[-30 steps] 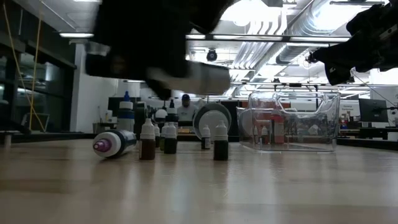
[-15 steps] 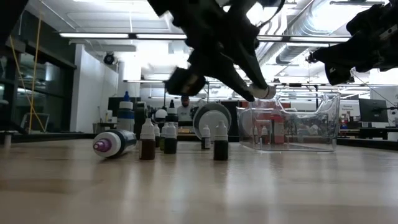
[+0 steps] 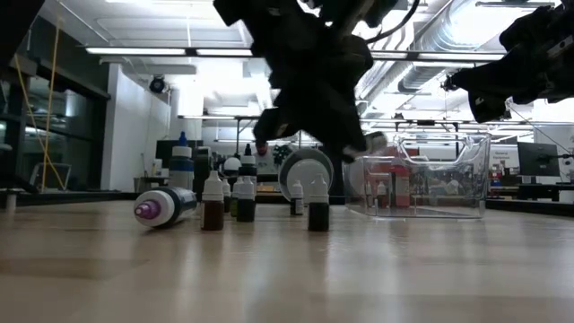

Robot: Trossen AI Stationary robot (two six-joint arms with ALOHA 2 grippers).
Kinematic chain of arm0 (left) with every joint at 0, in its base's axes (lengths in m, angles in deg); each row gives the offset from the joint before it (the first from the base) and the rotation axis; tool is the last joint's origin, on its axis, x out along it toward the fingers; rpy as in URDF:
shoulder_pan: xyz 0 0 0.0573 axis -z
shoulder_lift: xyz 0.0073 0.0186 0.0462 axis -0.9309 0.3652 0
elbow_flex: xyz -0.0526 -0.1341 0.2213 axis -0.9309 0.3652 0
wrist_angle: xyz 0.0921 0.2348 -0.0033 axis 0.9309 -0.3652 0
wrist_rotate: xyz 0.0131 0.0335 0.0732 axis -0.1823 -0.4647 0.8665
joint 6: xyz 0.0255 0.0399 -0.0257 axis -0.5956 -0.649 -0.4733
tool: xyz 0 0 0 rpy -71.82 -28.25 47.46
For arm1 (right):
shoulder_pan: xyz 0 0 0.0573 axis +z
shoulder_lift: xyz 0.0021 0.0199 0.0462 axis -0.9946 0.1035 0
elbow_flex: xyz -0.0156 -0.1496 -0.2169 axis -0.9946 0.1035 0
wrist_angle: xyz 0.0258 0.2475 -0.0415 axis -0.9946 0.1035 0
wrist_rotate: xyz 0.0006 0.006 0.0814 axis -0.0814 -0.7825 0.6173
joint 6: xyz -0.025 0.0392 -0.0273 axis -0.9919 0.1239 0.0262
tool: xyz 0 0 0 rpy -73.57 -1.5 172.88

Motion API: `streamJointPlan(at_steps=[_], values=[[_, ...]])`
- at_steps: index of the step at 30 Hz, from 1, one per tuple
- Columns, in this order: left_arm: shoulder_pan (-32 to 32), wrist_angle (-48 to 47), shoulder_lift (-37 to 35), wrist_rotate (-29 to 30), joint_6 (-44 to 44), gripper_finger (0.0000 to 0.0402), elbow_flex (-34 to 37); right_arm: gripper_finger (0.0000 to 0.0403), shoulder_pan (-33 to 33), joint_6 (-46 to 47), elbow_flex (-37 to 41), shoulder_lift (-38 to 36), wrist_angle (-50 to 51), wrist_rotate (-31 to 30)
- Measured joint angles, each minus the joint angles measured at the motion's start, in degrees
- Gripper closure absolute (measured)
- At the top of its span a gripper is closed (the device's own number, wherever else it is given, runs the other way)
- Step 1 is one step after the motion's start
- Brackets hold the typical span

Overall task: Pick & Place food coloring
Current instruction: Put the small blue food coloring bottle into the transparent bin

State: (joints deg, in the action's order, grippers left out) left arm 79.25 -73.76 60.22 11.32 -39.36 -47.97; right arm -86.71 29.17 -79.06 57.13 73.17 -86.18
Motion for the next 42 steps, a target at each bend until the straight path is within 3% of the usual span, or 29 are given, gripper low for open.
streamJointPlan(at_steps=[9, 20, 34, 42], values=[[0.7, -3.1, 0.0, 2.5, -2.2, 0.036, -0.6, 0.0402, 0.0, 0.0, 0.0, 0.0, 0.0, 0.0], [0.6, -17.1, 0.0, 8.0, -9.8, 0.036, -13.7, 0.0402, 0.0, 0.0, 0.0, 0.0, 0.0, 0.0], [0.6, -36.6, 0.0, 7.5, -14.3, 0.036, -20.6, 0.0402, 0.0, 0.0, 0.0, 0.0, 0.0, 0.0], [0.6, -45.7, 0.0, 3.4, -17.1, 0.036, -23.1, 0.0402, 0.0, 0.0, 0.0, 0.0, 0.0, 0.0]])
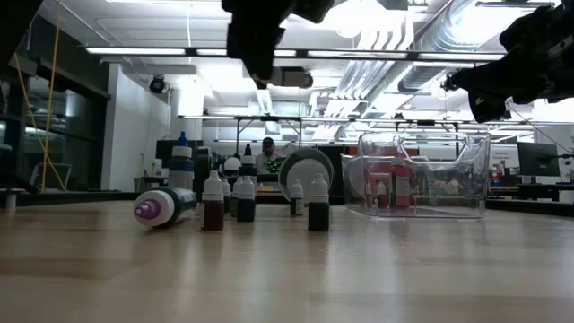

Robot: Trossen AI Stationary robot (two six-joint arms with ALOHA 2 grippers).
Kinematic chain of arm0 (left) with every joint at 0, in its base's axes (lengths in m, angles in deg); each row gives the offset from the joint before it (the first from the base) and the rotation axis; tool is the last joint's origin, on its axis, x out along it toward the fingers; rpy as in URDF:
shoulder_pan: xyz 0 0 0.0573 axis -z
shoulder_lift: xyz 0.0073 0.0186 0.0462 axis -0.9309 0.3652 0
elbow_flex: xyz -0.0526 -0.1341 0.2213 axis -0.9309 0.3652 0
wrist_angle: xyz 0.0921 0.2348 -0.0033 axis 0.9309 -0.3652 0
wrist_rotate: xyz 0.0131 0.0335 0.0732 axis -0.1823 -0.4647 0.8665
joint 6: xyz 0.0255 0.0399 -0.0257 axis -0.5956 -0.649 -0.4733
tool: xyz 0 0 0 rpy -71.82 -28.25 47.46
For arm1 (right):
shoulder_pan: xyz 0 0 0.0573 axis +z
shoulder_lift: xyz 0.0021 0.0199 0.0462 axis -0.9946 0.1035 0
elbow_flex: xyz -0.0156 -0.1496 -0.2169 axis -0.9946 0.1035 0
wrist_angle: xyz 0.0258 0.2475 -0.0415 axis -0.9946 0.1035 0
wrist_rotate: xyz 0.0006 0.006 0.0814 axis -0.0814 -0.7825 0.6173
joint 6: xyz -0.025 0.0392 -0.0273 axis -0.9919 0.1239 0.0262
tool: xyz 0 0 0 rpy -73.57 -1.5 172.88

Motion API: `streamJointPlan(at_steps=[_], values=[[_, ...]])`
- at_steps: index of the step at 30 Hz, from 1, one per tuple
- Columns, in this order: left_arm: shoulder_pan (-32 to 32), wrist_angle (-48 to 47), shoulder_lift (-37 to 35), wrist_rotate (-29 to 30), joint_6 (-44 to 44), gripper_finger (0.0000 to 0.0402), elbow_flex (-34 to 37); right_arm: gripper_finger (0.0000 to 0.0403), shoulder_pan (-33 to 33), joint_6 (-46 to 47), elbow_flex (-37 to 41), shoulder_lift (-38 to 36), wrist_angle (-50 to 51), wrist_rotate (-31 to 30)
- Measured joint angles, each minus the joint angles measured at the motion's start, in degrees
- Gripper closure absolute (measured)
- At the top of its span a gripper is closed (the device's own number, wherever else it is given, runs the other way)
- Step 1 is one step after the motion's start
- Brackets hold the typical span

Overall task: Pick & Place food coloring
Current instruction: Put the small blue food coloring bottle into the transparent bin

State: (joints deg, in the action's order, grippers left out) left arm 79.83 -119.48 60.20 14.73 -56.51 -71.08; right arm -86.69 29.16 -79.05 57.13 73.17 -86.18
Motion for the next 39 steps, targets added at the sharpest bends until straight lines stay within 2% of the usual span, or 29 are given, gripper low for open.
streamJointPlan(at_steps=[7, 11, 17, 24, 30, 34, 39], values=[[0.0, -4.6, 0.0, -0.1, -0.4, 0.036, -1.0, 0.0402, 0.0, 0.3, 0.0, 0.0, -0.7, 0.0], [0.0, -6.2, 0.0, -0.5, -1.3, 0.036, -1.0, 0.0402, 0.0, 6.3, 0.0, 0.0, -0.8, 0.1], [-1.2, -8.6, 0.0, -2.5, -2.0, 0.036, -1.0, 0.0402, 0.0, 10.2, 0.0, 0.0, -1.7, 1.5], [-2.9, -12.2, 0.0, -2.7, -2.1, 0.036, -2.2, 0.0399, 0.0, 10.1, 0.0, 0.1, 0.1, 1.4], [-4.0, 0.4, 0.0, -3.7, 1.4, 0.036, -6.1, 0.0391, 0.0, 10.1, 0.0, 0.9, 0.3, 1.4], [-6.6, 13.0, 0.0, -9.4, 6.3, 0.036, -8.0, 0.0391, 0.0, 10.2, 0.0, 1.2, 0.4, 1.5], [-12.4, 25.1, 0.0, -19.7, 20.2, 0.036, -7.9, 0.0391, 0.0, 10.6, 0.0, 1.2, 0.4, 1.5]])
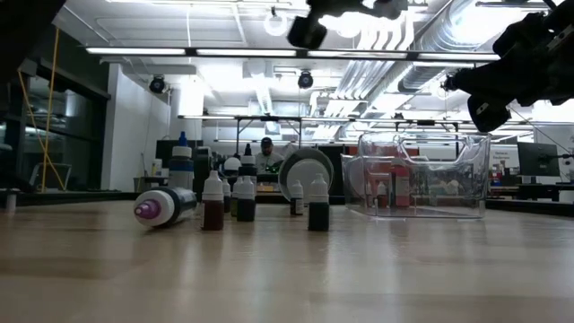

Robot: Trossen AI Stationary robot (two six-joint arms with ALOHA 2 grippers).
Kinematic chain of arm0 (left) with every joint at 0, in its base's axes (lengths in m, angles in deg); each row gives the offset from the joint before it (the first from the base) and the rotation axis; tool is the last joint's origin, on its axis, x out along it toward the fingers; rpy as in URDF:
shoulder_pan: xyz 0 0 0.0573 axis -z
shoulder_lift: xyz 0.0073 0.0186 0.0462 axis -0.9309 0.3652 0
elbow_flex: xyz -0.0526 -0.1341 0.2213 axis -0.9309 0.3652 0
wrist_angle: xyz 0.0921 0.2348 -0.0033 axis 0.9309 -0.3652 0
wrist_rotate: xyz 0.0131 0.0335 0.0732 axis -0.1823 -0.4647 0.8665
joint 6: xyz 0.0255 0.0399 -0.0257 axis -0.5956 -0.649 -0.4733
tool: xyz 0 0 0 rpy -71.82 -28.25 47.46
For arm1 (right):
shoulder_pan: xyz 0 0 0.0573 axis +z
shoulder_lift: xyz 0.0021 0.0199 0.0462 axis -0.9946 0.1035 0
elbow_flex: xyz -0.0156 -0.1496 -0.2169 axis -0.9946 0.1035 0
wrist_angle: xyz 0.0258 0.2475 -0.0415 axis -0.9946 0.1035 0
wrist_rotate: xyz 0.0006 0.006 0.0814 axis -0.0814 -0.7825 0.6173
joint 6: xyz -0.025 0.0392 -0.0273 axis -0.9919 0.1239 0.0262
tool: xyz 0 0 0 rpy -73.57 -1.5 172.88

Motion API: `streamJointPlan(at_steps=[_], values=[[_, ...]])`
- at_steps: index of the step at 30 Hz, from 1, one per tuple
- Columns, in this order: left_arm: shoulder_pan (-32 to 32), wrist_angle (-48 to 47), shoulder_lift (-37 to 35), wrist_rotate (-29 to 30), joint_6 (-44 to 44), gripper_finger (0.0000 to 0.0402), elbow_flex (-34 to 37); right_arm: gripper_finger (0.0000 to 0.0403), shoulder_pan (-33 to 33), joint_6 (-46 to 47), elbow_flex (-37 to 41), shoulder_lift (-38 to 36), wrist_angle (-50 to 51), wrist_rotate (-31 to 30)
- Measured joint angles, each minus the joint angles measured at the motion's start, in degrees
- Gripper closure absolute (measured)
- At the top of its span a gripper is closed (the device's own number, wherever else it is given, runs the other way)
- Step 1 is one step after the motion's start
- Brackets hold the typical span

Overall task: Pick & Place food coloring
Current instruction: Put the small blue food coloring bottle into the transparent bin

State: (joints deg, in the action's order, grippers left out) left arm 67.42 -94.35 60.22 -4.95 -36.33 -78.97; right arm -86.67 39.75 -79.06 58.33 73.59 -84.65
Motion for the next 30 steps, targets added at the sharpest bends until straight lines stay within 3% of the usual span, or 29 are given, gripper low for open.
streamJointPlan(at_steps=[7, 13, 20, 25, 30], values=[[-6.7, 14.7, 0.0, -12.3, 18.0, 0.036, 3.9, 0.0391, 0.0, -0.6, 0.0, 0.0, 0.0, 1.3], [-9.7, 24.2, 0.0, -26.1, 32.2, 0.036, 9.8, 0.0391, 0.0, -8.6, 0.0, 0.0, -0.4, 5.1], [-11.6, 24.5, 0.0, -38.2, 43.6, 0.036, 16.5, 0.0391, 0.0, -16.5, -3.3, 1.3, 2.9, 6.0], [-13.1, 24.5, 0.0, -40.3, 48.8, 0.036, 19.2, 0.0391, 0.0, -21.9, -10.9, 8.3, 10.8, 2.3], [-14.6, 25.1, 0.7, -40.4, 53.8, 0.036, 19.3, 0.0388, 0.0, -27.1, -21.9, 21.2, 14.5, -2.5]])
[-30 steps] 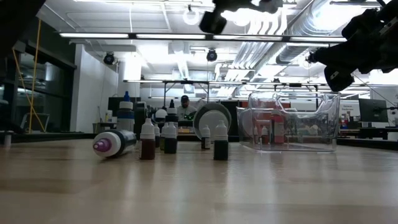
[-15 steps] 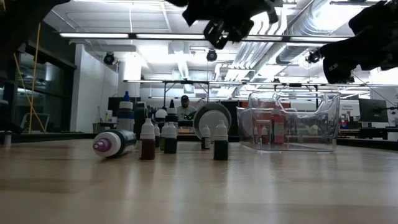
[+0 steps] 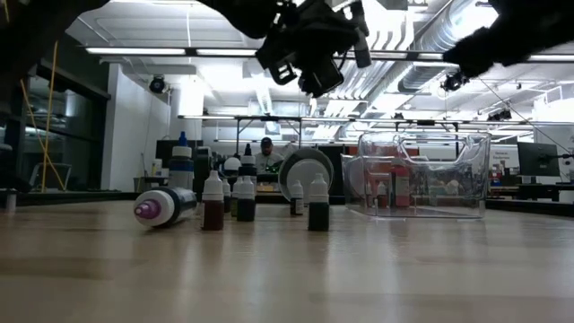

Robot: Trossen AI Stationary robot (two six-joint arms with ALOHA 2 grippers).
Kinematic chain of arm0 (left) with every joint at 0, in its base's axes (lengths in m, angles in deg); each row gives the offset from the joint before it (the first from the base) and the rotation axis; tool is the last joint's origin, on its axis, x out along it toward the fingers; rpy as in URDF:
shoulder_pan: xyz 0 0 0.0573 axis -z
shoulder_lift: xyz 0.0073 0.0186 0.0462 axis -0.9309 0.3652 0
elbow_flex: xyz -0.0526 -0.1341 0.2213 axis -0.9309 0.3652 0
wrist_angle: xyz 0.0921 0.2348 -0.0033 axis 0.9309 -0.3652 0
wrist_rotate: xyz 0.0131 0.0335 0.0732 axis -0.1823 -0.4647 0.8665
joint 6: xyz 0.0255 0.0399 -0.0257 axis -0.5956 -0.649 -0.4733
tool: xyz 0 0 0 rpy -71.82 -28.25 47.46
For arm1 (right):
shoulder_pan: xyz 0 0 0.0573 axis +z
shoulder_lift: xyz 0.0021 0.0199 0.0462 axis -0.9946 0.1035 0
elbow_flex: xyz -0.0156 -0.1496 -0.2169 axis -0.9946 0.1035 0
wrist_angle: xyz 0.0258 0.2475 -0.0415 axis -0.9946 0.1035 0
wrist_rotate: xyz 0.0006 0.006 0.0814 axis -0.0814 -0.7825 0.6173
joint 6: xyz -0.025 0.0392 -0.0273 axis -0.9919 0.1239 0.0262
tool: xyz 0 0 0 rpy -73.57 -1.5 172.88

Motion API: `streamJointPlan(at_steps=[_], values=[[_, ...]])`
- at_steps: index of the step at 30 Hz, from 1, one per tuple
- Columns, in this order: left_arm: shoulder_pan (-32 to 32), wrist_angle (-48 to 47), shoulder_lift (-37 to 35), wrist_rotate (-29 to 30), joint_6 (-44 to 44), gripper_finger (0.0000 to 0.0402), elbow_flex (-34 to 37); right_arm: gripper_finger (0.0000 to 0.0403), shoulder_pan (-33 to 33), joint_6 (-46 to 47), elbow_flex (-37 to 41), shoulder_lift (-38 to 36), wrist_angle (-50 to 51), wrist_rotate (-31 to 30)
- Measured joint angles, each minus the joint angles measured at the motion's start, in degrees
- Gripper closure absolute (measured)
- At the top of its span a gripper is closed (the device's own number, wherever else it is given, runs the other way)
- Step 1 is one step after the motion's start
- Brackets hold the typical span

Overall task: Pick & Place food coloring
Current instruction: Put the small blue food coloring bottle into the transparent bin

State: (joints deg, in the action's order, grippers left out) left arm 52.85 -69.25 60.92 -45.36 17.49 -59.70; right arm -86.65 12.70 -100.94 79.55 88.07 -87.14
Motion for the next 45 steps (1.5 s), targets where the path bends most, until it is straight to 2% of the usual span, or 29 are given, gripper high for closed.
streamJointPlan(at_steps=[4, 7, 9, 15, 22, 26, 32, 40, 45], values=[[-0.4, -0.1, 0.6, -0.1, 1.7, 0.036, 0.1, 0.0381, 0.0, -4.6, -8.0, 12.3, 1.2, -3.0], [-0.4, 1.0, 1.4, -3.3, 3.2, 0.036, 0.0, 0.0379, 0.6, -8.3, -11.8, 21.1, 1.1, -4.6], [-0.4, 1.6, 1.6, -3.4, 4.2, 0.036, 0.1, 0.0379, 1.6, -9.9, -13.7, 26.3, 1.1, -6.0], [-0.4, 2.0, 2.1, -3.8, 4.0, 0.036, 0.1, 0.0373, 5.9, -10.6, -16.4, 36.7, -3.7, -11.9], [-0.8, 2.0, 2.6, -4.2, 2.2, 0.036, 0.0, 0.0356, 9.3, -10.2, -16.9, 37.9, -5.0, -19.8], [-1.6, 2.0, 2.5, -3.1, 1.0, 0.036, 0.0, 0.034, 10.3, -9.2, -16.9, 36.4, -6.2, -19.8], [-2.9, 1.9, 2.5, -1.8, 0.7, 0.036, 0.0, 0.0298, 11.6, -6.5, -16.9, 36.4, -9.9, -16.4], [-3.0, 2.0, 2.5, -1.9, 0.3, 0.036, 0.0, 0.0228, 11.5, -6.5, -16.9, 36.5, -10.6, -19.1], [-3.0, 2.3, 2.5, -2.0, 0.0, 0.036, 0.0, 0.0204, 10.3, -6.5, -16.9, 36.5, -10.7, -19.8]])
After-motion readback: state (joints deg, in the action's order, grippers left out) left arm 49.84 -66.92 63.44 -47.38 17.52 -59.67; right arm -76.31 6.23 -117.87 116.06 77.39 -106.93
